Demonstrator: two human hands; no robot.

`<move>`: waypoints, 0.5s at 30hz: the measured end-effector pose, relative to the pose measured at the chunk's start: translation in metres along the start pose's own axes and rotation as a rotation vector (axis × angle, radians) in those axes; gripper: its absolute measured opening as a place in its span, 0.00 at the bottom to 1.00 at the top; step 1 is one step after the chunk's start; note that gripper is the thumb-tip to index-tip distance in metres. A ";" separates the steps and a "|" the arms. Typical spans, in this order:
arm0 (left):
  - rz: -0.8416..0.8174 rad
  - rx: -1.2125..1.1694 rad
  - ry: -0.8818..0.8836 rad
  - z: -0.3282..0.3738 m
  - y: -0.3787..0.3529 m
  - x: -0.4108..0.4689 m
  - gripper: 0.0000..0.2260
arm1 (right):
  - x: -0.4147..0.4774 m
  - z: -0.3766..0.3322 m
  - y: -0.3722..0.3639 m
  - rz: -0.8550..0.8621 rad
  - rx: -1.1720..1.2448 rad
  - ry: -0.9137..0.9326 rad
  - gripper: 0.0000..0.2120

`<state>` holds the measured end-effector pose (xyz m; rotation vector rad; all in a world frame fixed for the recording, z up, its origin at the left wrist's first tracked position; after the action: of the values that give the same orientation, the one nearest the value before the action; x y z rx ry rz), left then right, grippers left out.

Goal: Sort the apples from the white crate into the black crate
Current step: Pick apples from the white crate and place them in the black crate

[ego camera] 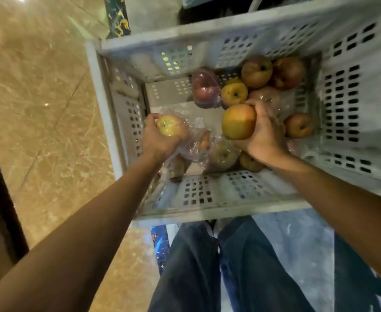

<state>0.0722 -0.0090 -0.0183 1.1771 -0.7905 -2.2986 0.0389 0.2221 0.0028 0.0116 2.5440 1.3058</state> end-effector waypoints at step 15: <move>0.103 0.295 -0.321 -0.068 -0.062 0.071 0.33 | 0.017 0.065 -0.072 -0.091 0.100 0.019 0.37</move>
<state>0.0832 -0.0256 -0.1327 0.8621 -1.3134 -2.3718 0.0478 0.2336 -0.0947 -0.0965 2.5908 1.1499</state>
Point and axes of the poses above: each hand's wrist, its own x-axis towards the middle knuckle, its own y-axis out of the back of the hand, z = x × y, the point moved 4 cm from there along x, towards the middle knuckle, and after that the axes turned 15 degrees about z, right-handed, at the moved point
